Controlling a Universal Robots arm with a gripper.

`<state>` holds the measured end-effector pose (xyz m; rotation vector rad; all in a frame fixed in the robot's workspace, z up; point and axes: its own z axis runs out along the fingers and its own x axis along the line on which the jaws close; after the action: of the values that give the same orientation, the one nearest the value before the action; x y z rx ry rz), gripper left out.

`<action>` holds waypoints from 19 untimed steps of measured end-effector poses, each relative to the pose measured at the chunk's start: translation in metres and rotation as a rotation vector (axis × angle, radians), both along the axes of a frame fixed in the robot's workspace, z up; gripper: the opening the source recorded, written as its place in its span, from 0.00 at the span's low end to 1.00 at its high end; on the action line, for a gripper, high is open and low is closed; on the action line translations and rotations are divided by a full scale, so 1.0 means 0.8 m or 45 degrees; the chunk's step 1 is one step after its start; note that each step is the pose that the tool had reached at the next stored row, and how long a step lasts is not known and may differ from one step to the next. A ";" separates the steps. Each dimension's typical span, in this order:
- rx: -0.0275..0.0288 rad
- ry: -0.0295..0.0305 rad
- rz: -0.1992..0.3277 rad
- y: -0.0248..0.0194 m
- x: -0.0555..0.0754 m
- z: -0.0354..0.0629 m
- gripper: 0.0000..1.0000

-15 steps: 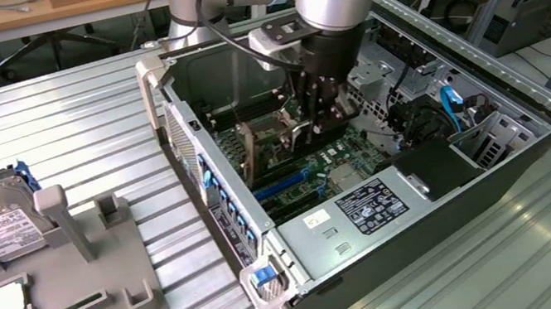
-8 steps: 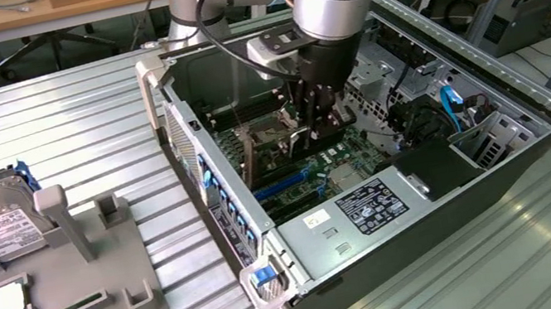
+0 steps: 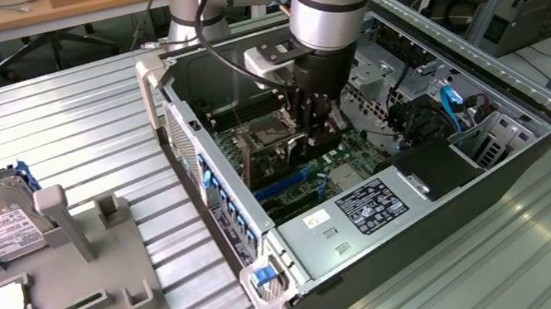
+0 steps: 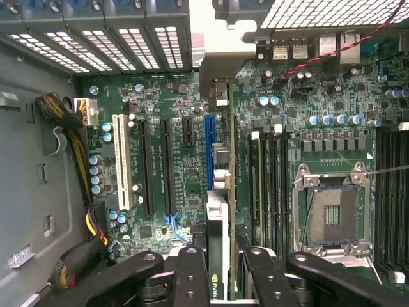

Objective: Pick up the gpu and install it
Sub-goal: 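Insert the gpu into the slot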

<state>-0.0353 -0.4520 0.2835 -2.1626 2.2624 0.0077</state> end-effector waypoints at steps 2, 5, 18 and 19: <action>-0.0002 0.0001 0.000 -0.0001 -0.002 0.000 0.27; -0.0004 0.0000 0.000 -0.0034 -0.003 0.000 0.27; -0.0005 0.0001 0.000 -0.0058 -0.017 0.000 0.27; -0.0006 0.0001 0.000 -0.0058 -0.019 0.000 0.27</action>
<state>-0.0503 -0.4566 0.2835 -2.1629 2.2626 0.0073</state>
